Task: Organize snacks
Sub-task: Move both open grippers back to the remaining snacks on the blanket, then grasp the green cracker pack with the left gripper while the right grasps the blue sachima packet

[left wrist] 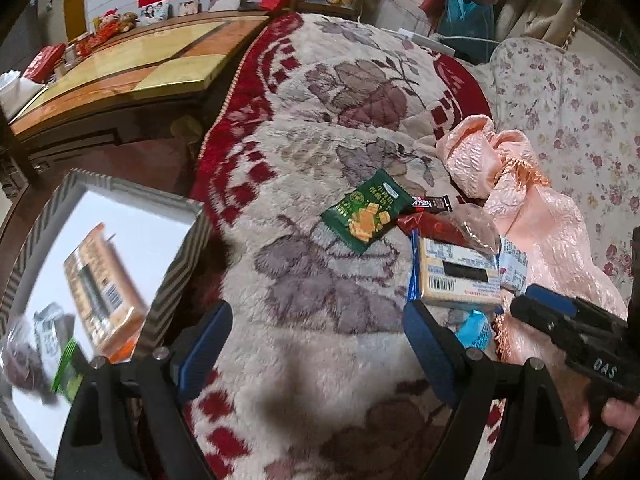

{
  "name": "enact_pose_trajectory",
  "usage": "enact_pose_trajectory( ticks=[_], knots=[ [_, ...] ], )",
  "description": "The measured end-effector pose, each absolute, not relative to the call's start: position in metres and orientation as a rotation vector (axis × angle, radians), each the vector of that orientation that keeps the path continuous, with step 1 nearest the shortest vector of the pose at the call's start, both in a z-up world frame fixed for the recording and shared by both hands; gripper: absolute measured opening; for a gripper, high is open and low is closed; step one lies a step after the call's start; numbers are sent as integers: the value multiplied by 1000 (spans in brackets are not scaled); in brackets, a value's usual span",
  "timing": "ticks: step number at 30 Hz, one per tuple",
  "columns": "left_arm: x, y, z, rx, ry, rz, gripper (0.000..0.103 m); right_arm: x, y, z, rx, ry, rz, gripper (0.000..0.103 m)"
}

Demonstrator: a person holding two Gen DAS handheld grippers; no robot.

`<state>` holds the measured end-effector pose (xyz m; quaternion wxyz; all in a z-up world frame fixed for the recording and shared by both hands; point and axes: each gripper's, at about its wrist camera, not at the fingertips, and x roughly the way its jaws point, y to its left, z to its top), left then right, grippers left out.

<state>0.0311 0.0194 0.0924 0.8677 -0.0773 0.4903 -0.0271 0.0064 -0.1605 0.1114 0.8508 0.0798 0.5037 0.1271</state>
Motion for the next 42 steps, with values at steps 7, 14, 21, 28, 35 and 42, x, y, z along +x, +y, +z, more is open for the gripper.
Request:
enact_pose_trajectory(
  ticks=[7, 14, 21, 28, 35, 42],
  knots=[
    [63, 7, 80, -135, 1065, -120, 89, 11, -166, 99, 181, 1087, 271, 56],
    [71, 1, 73, -136, 1086, -139, 89, 14, -175, 93, 210, 1097, 266, 57],
    [65, 5, 72, -141, 1089, -129, 89, 0, -176, 84, 262, 1187, 277, 57],
    [62, 13, 77, -163, 1068, -113, 89, -18, -164, 55, 321, 1286, 270, 57],
    [60, 15, 73, -167, 1077, -112, 89, 2, -149, 39, 404, 1281, 224, 57],
    [60, 18, 70, -184, 1081, -105, 89, 6, -151, 42, 289, 1249, 231, 57]
  ],
)
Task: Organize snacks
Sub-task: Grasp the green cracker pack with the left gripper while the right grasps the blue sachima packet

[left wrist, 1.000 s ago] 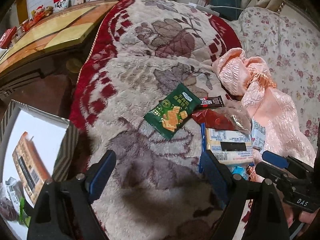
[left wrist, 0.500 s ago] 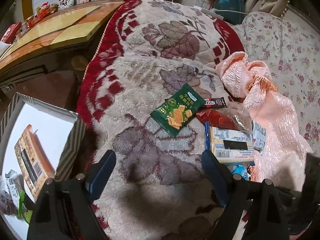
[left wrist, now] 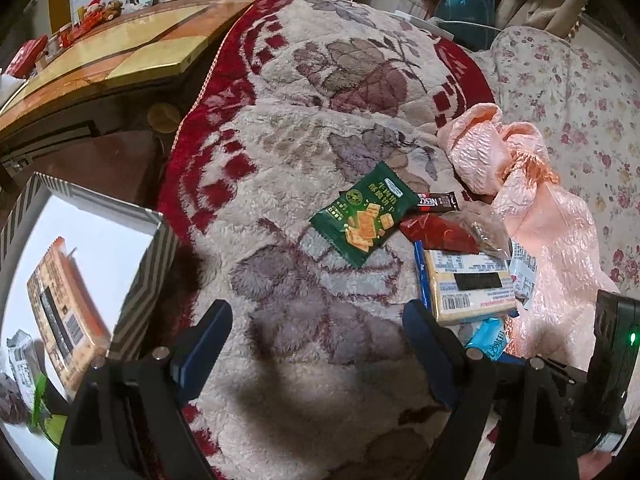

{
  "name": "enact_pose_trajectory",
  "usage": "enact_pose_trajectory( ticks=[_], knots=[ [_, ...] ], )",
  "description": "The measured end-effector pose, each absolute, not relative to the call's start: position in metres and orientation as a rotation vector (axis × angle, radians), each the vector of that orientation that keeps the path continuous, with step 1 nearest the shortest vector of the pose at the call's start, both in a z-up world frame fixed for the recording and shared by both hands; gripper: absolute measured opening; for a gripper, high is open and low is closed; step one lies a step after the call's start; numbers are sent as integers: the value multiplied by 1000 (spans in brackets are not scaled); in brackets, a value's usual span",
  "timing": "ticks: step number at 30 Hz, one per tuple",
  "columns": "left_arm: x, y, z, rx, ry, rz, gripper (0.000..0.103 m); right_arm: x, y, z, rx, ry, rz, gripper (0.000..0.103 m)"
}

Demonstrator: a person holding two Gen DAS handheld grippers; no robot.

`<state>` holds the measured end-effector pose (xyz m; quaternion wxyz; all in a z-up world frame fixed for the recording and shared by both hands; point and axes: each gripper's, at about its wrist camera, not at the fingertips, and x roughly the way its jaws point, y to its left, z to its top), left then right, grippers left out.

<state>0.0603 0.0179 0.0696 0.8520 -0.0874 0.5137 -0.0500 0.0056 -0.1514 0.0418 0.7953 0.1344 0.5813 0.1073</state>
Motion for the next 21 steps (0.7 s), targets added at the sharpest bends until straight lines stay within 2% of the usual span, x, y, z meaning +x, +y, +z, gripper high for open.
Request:
enact_pose_trajectory(
  ticks=[3, 5, 8, 9, 12, 21],
  knots=[
    [58, 14, 68, -177, 1087, -117, 89, 8, -165, 41, 423, 1248, 202, 57],
    [57, 11, 67, -163, 1089, -122, 89, 8, -172, 39, 504, 1232, 179, 61],
    [56, 10, 68, -161, 1088, -124, 89, 10, -165, 37, 418, 1260, 181, 61],
    [57, 11, 69, -165, 1086, -123, 89, 8, -157, 40, 311, 1267, 195, 60],
    [57, 15, 70, -176, 1080, -117, 89, -1, -152, 43, 155, 1270, 207, 44],
    [61, 14, 70, -176, 1082, -114, 89, 1, -179, 42, 234, 1255, 175, 44]
  ],
)
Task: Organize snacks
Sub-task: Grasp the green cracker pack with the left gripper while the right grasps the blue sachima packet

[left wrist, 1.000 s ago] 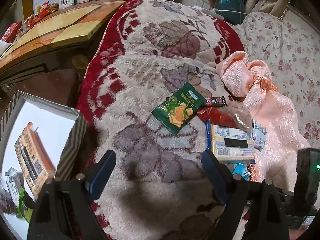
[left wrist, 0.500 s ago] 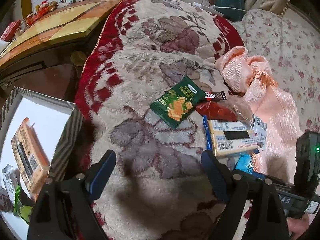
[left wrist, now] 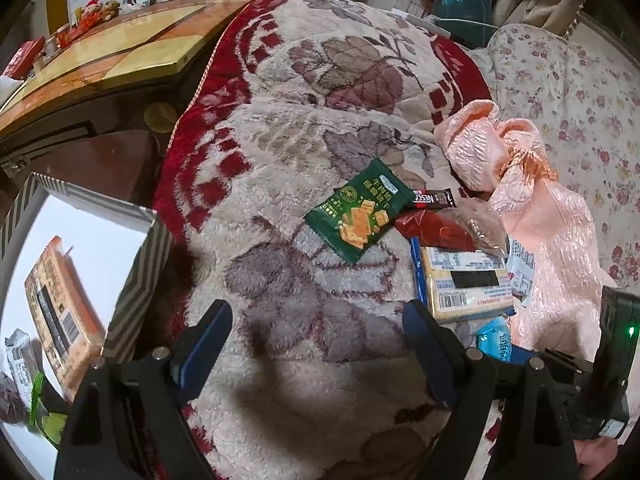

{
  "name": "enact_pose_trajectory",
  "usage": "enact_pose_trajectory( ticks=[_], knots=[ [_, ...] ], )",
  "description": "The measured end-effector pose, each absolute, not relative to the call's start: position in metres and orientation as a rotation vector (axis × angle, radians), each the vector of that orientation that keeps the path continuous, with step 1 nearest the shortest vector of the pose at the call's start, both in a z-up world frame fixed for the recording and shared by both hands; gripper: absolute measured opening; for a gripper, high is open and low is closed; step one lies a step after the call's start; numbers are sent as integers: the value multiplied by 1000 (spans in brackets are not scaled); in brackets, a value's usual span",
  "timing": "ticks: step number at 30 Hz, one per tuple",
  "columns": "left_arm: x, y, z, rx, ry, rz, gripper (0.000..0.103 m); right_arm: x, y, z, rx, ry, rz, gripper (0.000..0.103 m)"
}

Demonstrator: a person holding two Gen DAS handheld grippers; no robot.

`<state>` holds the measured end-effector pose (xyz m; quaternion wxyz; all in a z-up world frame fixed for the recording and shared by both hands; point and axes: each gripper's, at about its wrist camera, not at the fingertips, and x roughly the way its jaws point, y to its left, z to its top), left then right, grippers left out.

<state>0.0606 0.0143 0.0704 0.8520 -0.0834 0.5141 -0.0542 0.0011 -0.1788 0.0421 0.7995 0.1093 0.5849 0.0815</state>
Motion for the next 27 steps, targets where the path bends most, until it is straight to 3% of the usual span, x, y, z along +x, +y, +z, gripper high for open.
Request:
enact_pose_trajectory(
  ticks=[2, 3, 16, 27],
  knots=[
    [63, 13, 71, -177, 1080, -114, 89, 0, -171, 41, 186, 1263, 204, 42],
    [65, 12, 72, -177, 1080, -116, 89, -3, -168, 38, 152, 1272, 209, 29],
    [114, -7, 66, -107, 1099, -201, 89, -15, -172, 60, 190, 1205, 317, 29],
    [156, -25, 28, 70, 1188, -281, 88, -10, -173, 59, 240, 1204, 353, 29]
  ],
)
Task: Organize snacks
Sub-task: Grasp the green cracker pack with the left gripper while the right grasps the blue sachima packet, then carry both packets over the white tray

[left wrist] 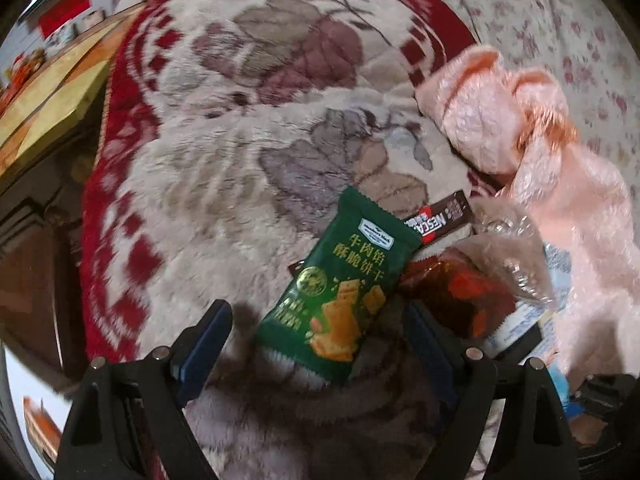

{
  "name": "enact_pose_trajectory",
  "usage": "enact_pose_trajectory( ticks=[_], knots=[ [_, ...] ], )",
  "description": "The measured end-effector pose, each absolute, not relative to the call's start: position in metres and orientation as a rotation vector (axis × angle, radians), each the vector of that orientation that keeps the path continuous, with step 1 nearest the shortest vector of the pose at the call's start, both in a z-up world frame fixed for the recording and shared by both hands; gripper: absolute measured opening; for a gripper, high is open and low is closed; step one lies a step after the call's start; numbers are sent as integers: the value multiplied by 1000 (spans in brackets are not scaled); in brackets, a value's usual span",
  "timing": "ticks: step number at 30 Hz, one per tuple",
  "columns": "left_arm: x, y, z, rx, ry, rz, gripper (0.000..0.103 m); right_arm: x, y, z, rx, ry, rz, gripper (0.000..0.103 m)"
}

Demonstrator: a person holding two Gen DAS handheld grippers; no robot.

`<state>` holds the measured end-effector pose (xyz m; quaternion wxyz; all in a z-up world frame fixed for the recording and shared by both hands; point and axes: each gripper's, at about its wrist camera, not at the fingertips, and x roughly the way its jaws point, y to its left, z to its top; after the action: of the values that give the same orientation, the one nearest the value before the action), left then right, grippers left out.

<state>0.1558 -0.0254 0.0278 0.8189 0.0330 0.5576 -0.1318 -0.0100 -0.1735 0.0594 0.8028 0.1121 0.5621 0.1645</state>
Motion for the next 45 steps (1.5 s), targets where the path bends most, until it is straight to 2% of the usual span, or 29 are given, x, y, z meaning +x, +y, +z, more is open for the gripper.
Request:
enact_pose_trajectory(
  ticks=[2, 5, 7, 8, 9, 24, 45],
  knots=[
    [158, -30, 21, 103, 1200, -280, 87, -10, -173, 59, 244, 1204, 355, 29],
    [158, -29, 18, 116, 1186, -258, 77, -10, -172, 59, 242, 1206, 362, 29],
    [159, -24, 21, 100, 1177, -237, 62, -9, -170, 59, 239, 1206, 366, 29],
    [159, -20, 23, 86, 1175, -227, 50, -8, -169, 59, 238, 1205, 366, 29],
    [159, -15, 25, 62, 1175, -221, 48, -8, -168, 60, 238, 1204, 369, 29],
    [82, 25, 80, -92, 1090, -103, 48, -11, -140, 84, 180, 1154, 429, 29],
    [-21, 88, 107, -160, 995, 81, 48, -20, -47, 112, 39, 1101, 574, 29]
  ],
)
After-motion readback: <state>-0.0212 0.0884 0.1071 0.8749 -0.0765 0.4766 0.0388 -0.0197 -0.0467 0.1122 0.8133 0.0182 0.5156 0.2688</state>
